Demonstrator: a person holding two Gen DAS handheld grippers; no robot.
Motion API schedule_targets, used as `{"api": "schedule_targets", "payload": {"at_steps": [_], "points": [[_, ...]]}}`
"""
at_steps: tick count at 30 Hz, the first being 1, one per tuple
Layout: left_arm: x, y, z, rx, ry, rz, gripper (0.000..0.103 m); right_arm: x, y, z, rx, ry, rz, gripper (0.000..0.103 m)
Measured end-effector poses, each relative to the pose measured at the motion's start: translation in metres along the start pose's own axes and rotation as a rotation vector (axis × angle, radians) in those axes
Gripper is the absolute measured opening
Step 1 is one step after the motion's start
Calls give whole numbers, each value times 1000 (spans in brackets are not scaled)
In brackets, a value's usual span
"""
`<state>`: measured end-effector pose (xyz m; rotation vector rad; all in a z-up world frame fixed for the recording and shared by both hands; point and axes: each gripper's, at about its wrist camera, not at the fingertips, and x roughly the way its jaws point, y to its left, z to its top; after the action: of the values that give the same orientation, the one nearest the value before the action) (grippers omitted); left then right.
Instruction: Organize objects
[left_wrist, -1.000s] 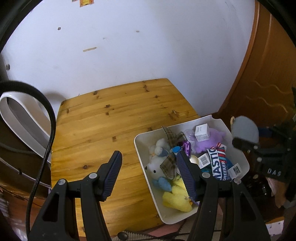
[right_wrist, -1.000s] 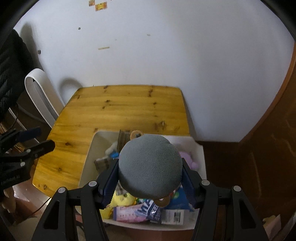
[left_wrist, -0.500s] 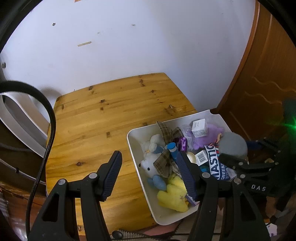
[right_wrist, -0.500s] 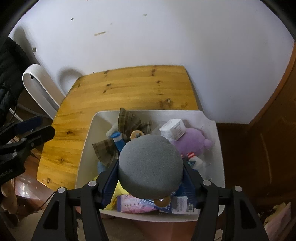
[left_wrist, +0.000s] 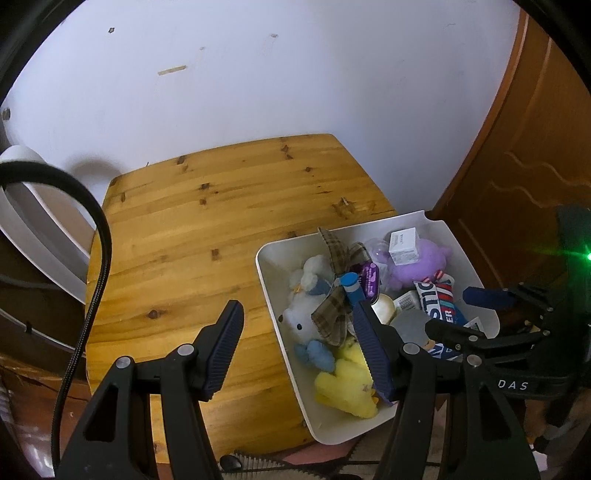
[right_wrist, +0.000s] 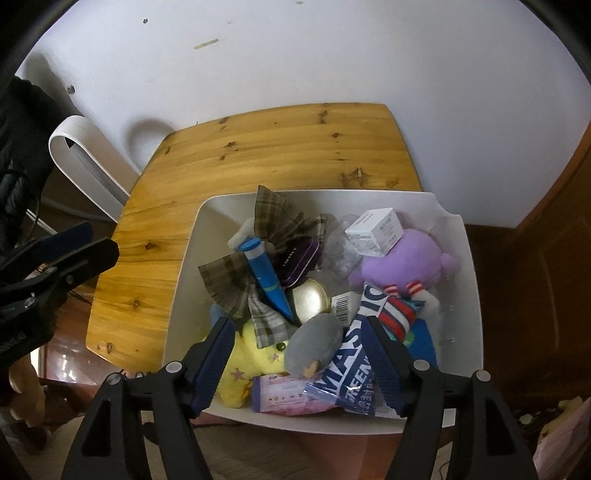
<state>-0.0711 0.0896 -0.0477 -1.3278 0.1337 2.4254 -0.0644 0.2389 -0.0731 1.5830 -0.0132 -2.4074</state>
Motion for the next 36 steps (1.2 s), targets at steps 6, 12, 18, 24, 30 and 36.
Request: {"api": "schedule_targets", "payload": {"at_steps": [6,12,18,24,30,36], "points": [[0,8,-2,-14,-3,30,66,-3,6,4,14,-33,-1,72],[-4,15,-3,-31,-22,67,66,-8,24,11,-15,-77,-17,72],[-8,22,-7,-40,-42,98,66,-15,42,18,-46,-116,-12,73],[-12,34,-10,-73,-54,134,66,-25,52,25,-23,-188,-13,76],[-22,43,-13,-99,-84,180,66,-30,63,31,-22,-226,-32,79],[-29,50,-14,-125,-108,213,67,-33,76,30,-52,-243,-60,81]]}}
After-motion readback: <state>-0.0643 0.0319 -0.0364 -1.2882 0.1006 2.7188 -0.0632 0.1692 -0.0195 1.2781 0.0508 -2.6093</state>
